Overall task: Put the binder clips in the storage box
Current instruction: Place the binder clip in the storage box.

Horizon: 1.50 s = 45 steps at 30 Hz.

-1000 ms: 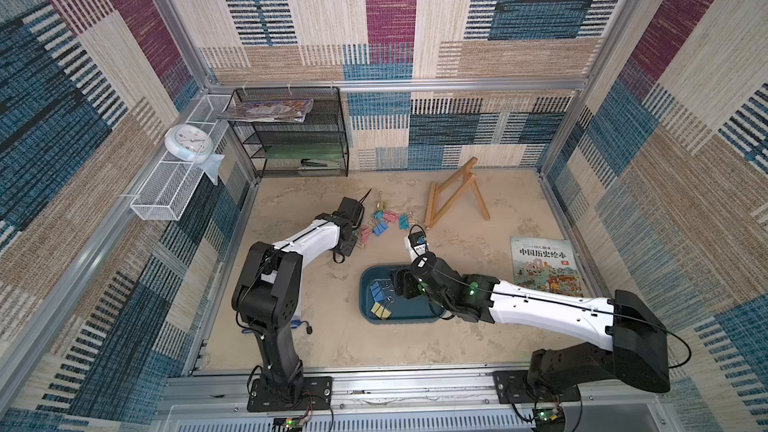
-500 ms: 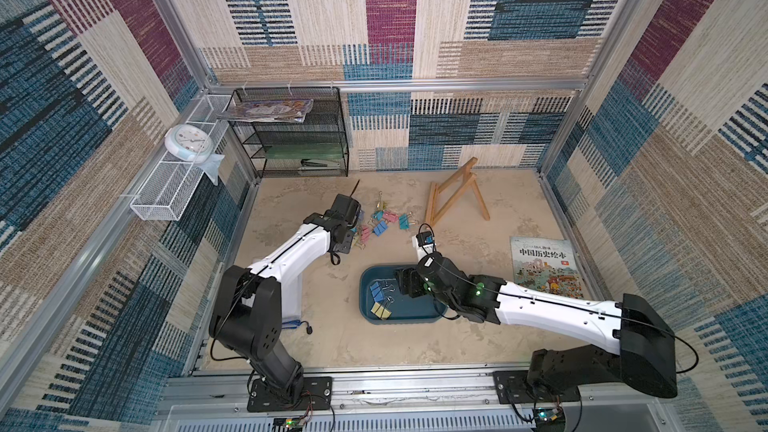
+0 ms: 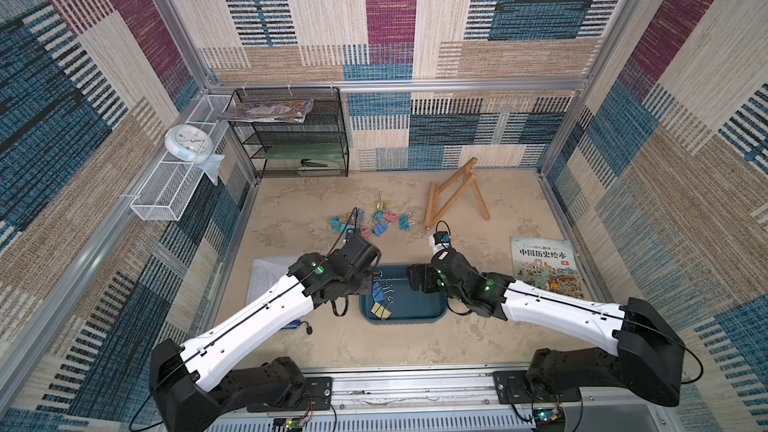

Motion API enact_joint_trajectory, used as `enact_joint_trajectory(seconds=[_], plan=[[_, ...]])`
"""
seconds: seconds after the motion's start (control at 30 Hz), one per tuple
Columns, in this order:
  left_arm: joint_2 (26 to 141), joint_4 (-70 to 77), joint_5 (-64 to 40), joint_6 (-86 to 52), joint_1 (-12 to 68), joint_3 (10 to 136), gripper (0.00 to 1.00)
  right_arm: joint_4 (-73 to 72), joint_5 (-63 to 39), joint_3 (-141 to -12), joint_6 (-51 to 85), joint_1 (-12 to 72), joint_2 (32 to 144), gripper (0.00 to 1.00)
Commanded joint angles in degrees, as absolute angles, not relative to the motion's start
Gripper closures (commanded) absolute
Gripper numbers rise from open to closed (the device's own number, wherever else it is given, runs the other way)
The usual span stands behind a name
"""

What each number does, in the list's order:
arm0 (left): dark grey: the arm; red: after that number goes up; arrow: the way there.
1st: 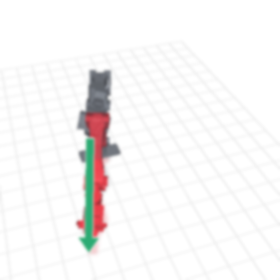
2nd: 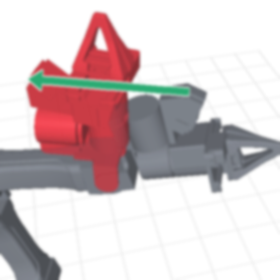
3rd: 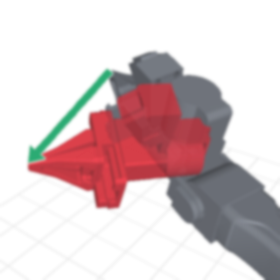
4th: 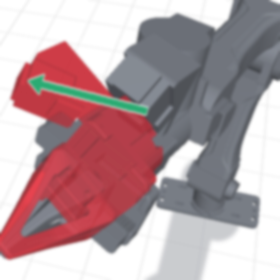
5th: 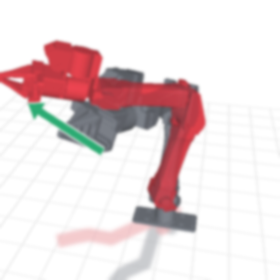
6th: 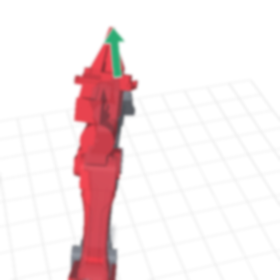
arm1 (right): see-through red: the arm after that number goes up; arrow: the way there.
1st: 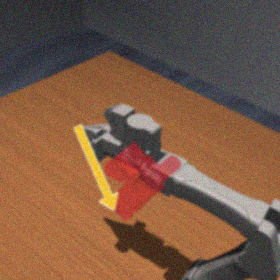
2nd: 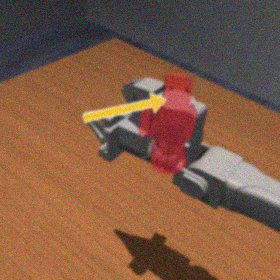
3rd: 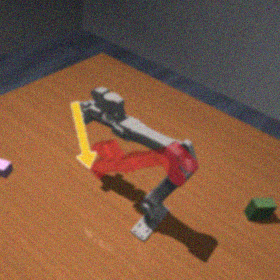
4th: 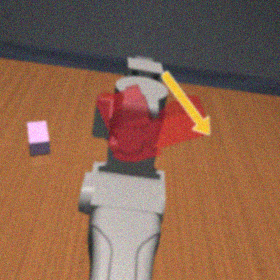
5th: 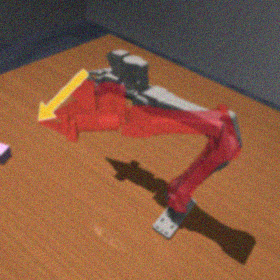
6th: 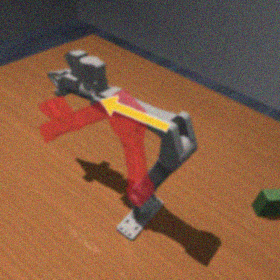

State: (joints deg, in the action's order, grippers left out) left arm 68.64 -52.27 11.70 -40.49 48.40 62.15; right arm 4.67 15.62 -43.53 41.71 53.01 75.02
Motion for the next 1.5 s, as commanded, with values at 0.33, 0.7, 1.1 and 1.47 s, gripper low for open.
enact_joint_trajectory(seconds=[0.33, 0.7, 1.1, 1.47], plan=[[84.1, -53.3, 30.0, -51.1, 62.8, 63.9, 1.0, 2.5, 11.5, -40.8, 44.9, 51.5, 74.3, 0.02], [91.9, -48.4, 33.8, -52.9, 62.3, 60.2, 1.0, 3.3, 11.4, -40.9, 44.8, 51.4, 74.1, 0.02], [91.7, -43.2, 31.1, -52.8, 61.2, 55.9, 0.74, 4.7, 11.1, -42.4, 44.6, 51.4, 74.4, 0.02], [74.6, -46.0, 30.1, -49.0, 58.7, 56.6, 0.51, 6.1, 9.7, -50.9, 41.4, 51.4, 78.4, 0.02]])
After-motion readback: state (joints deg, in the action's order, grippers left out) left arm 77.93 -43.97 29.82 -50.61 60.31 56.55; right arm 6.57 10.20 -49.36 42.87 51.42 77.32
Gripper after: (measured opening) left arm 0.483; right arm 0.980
